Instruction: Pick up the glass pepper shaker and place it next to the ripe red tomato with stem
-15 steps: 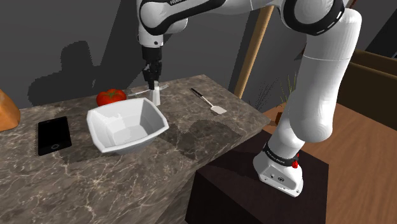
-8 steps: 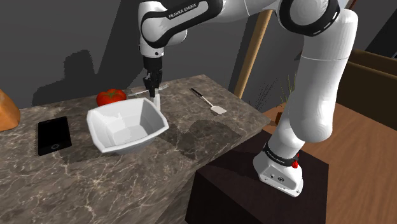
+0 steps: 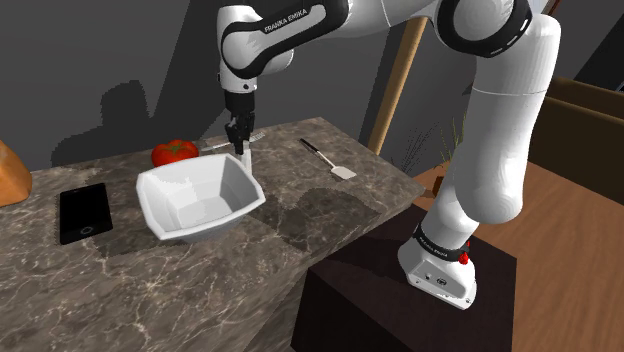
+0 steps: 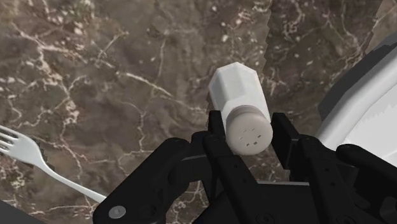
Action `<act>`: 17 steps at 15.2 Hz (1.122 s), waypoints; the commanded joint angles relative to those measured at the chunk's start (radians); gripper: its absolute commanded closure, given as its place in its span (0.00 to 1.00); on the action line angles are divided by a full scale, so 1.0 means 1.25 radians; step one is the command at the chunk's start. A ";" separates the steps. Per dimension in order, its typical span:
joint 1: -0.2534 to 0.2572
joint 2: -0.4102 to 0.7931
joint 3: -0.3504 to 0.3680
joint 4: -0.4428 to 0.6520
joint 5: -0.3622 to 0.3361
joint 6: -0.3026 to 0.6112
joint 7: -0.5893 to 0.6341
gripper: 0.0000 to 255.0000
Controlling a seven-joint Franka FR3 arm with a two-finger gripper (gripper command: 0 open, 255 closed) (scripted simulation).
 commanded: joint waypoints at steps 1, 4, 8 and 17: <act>0.000 0.000 0.000 0.000 0.000 0.000 0.000 0.00; 0.000 0.000 0.000 0.000 0.000 0.000 0.000 0.00; -0.002 -0.015 -0.002 0.035 -0.002 -0.050 0.001 0.00; -0.004 -0.025 -0.003 0.070 -0.003 -0.095 0.002 0.00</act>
